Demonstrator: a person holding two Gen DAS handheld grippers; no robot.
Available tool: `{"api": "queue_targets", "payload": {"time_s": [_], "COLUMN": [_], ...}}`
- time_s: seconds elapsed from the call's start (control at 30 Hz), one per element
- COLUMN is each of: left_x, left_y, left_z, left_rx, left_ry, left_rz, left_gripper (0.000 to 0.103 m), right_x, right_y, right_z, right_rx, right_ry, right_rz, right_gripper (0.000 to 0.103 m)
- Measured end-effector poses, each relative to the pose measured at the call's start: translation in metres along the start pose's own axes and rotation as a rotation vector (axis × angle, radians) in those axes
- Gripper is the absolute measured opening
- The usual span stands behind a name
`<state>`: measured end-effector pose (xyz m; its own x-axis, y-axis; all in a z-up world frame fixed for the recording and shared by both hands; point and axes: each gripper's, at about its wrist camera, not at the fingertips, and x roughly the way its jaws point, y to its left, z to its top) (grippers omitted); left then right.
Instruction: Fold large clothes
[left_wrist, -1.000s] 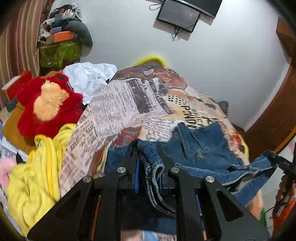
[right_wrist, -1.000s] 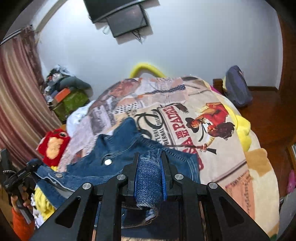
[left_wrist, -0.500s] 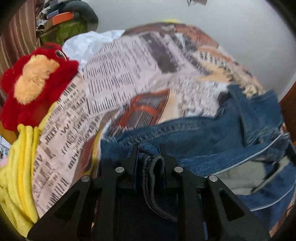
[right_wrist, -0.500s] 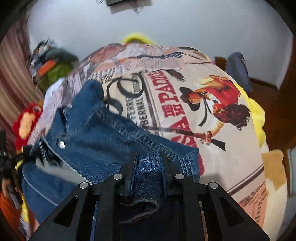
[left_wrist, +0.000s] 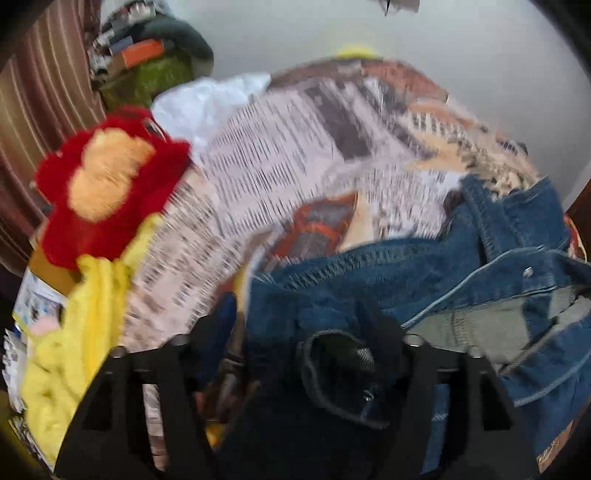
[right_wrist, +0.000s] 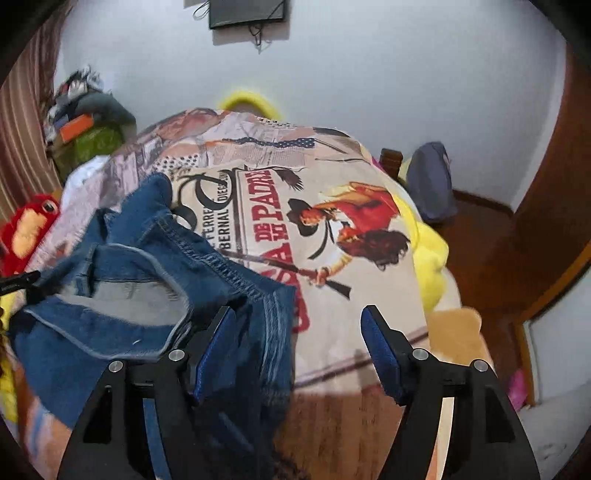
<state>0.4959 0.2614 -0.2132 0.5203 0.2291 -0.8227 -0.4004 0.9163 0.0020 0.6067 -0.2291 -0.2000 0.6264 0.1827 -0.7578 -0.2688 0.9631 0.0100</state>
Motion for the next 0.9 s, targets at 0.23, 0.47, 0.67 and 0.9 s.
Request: {"api": "queue_targets", "payload": {"time_s": [0.23, 0.47, 0.67, 0.9], "left_x": [-0.057, -0.060, -0.031, 0.013], "left_y": [0.009, -0.003, -0.030, -0.042], "left_z": [-0.005, -0.042, -0.069, -0.061], "left_rx": [0.088, 0.214, 0.269, 0.321], "left_ry": [-0.054, 0.005, 0.088, 0.071], "left_rz": [-0.028, -0.023, -0.054, 0.063], "left_gripper": [0.095, 0.097, 0.097, 0.097], "right_x": [-0.041, -0.056, -0.041, 0.013], "right_y": [0.010, 0.053, 0.088, 0.115], "right_z": [-0.010, -0.022, -0.039, -0.052], "right_rx": [0.083, -0.015, -0.094, -0.125], "right_ry": [0.005, 0.050, 0.123, 0.243], "right_rz": [0.160, 0.225, 0.266, 0.245], "right_gripper": [0.068, 0.068, 0.069, 0.069]}}
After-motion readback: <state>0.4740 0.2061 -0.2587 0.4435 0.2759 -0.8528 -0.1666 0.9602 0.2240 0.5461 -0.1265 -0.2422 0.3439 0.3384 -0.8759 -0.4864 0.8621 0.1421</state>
